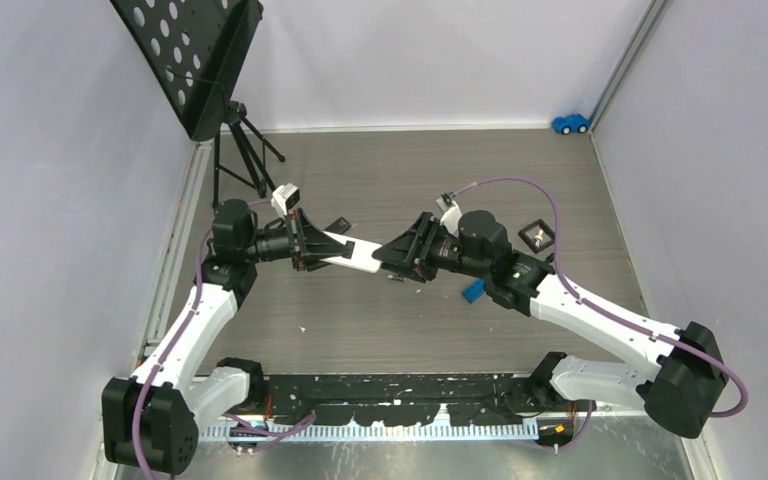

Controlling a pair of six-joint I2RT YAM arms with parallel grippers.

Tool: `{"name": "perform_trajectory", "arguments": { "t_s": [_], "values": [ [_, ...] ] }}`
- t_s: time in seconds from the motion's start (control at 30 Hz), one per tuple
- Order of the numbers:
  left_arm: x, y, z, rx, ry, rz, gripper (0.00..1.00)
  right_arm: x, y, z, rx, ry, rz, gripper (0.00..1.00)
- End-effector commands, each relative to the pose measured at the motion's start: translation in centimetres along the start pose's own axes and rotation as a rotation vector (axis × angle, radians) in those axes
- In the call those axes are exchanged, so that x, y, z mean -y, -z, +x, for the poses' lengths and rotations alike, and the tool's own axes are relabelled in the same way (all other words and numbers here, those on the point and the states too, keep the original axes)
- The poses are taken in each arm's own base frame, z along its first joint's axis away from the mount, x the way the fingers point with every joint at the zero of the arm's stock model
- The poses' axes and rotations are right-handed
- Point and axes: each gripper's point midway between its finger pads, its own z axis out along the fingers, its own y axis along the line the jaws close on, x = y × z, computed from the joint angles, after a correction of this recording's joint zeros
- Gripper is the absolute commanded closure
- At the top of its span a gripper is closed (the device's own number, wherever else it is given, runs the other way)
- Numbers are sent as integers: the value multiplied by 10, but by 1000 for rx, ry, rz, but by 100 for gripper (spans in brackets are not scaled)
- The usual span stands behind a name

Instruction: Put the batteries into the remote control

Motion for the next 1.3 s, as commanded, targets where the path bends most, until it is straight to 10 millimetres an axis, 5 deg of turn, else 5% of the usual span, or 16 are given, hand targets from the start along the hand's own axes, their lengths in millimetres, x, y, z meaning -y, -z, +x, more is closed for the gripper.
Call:
{"name": "perform_trajectory", "arguments": {
  "t_s": [0.0,0.17,0.27,0.93,1.1,1.27],
  "values": [
    [31,6,7,-16,-87,58,100,-18,0,-8,43,34,-98,54],
    [39,7,8,-17,-97,71,100,-15,2,-7,54,22,-124,73],
    [41,7,8,-15,-105,75,100,-12,2,-7,54,21,-125,76],
    [51,2,36,-64,-188,147,100,-34,-43,15,-54,131,-222,79],
    [44,-1,33,-60,-193,132,100,-37,-40,14,-52,155,-230,77],
    [42,-2,27,-58,-228,89,100,-37,-17,10,-72,173,-278,63]
  ]
}}
